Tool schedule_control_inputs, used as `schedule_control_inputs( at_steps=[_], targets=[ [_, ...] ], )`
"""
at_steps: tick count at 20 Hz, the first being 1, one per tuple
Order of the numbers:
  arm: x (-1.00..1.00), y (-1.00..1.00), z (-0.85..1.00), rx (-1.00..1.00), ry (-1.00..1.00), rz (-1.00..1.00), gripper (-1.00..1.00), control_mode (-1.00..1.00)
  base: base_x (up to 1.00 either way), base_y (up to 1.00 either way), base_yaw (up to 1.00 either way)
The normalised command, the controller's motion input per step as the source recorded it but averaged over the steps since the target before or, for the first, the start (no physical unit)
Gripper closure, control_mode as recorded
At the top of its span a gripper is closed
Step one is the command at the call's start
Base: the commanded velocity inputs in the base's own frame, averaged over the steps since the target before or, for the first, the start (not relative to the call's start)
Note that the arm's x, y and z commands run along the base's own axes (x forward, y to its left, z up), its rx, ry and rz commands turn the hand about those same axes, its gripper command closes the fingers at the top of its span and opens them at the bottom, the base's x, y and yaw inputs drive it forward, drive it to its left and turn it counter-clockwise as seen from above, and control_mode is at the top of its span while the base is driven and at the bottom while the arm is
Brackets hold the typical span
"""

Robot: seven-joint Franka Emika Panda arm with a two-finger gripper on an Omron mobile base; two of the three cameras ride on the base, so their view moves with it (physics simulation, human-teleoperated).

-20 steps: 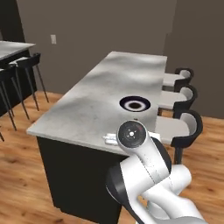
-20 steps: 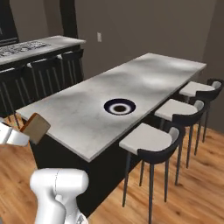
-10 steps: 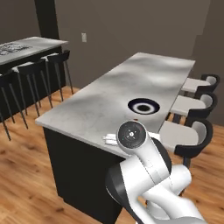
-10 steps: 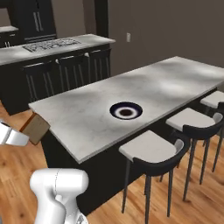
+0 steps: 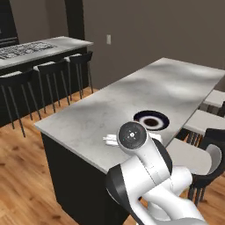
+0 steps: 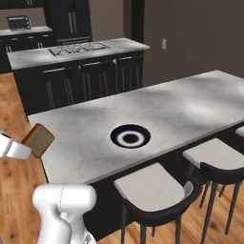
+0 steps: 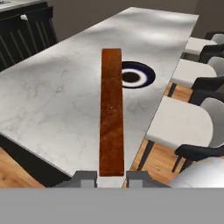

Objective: Start the toaster. Once the lever pops up, take the bread to the plate on the dining counter.

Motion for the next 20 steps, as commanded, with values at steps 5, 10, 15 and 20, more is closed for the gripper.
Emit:
schedule_control_inputs(
  at_steps=[5,10,15,20],
  targets=[
    [0.00,0.00,0.00,0.00,0.00,0.00,1.00,1.00,0.40,-0.70,0.33],
    [0.00,0.00,0.00,0.00,0.00,0.00,1.00,1.00,0.51,-0.46,0.21],
    [0.00,0.00,0.00,0.00,0.00,0.00,1.00,1.00,0.18,-0.03,0.00],
    [0.28,-0.24,-0.02,0.04,0.02,0.03,1.00,-1.00,0.31,-0.11,0.02]
  ],
)
